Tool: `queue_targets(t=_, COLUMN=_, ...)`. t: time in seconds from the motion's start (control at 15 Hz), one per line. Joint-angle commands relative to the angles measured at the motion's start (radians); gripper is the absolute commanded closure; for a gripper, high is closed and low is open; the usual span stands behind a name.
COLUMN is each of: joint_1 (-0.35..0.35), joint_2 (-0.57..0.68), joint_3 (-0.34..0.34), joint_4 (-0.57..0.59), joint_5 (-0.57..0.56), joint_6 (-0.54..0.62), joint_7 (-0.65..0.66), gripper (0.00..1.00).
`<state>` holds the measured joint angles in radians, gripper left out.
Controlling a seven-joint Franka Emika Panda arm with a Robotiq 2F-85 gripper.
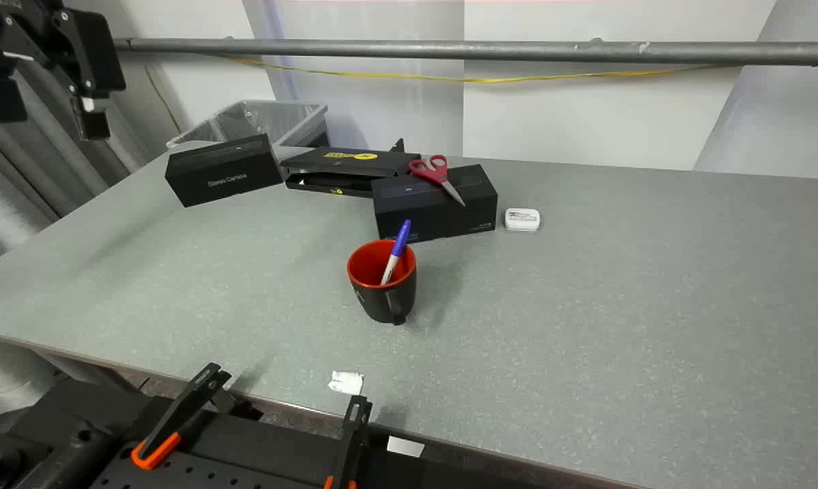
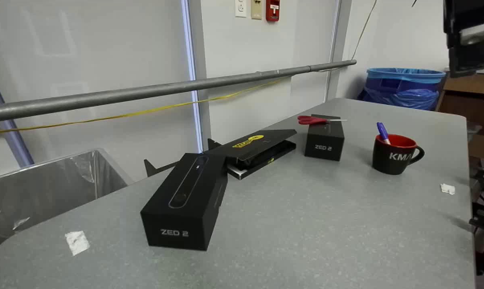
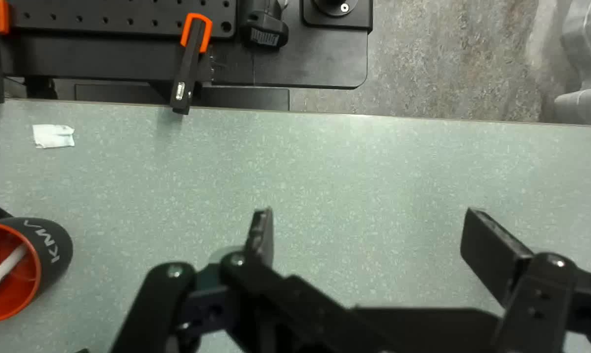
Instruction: Remove the blue pen from the red and black mug
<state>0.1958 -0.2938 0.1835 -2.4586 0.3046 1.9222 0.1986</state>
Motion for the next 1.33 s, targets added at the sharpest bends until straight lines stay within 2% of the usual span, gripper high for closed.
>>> queue_targets(t=0.0, joint_1=-0.005, joint_2=0.0, joint_3=0.004, joint_4=0.001, joint_5=0.001, joint_6=-0.003, joint_7=-0.001, gripper=0.0)
queue_targets(t=0.2, joint_1=-0.005, joint_2=0.0, joint_3=0.004, joint_4=0.001, joint_5=0.001, joint_6=-0.003, joint_7=-0.001, gripper=0.0)
queue_targets(t=0.47, joint_1=-0.029, joint_2=-0.027, joint_3=0.029, joint_4=-0.087, joint_5=-0.105, joint_6=0.128, joint_7=0.087, gripper=0.0)
queue_targets(t=0.67, joint_1=-0.056, joint_2=-0.048, joint_3=0.035, joint_4=-0.212, joint_5=-0.207, joint_6=0.325, joint_7=0.172, gripper=0.0)
queue_targets(t=0.93, joint_1=-0.112, joint_2=-0.054, joint_3=0.019, joint_4=-0.404, joint_5=-0.255, joint_6=0.626, joint_7=0.274, gripper=0.0)
queue_targets(t=1.07, joint_1=-0.171, joint_2=0.029, joint_3=0.004, joint_4=-0.346, joint_5=-0.281, joint_6=0.701, joint_7=0.312, gripper=0.0)
queue_targets(t=1.27, joint_1=-0.23, joint_2=0.01, joint_3=-0.039, joint_4=-0.348, joint_5=-0.258, joint_6=0.775, joint_7=0.32, gripper=0.0)
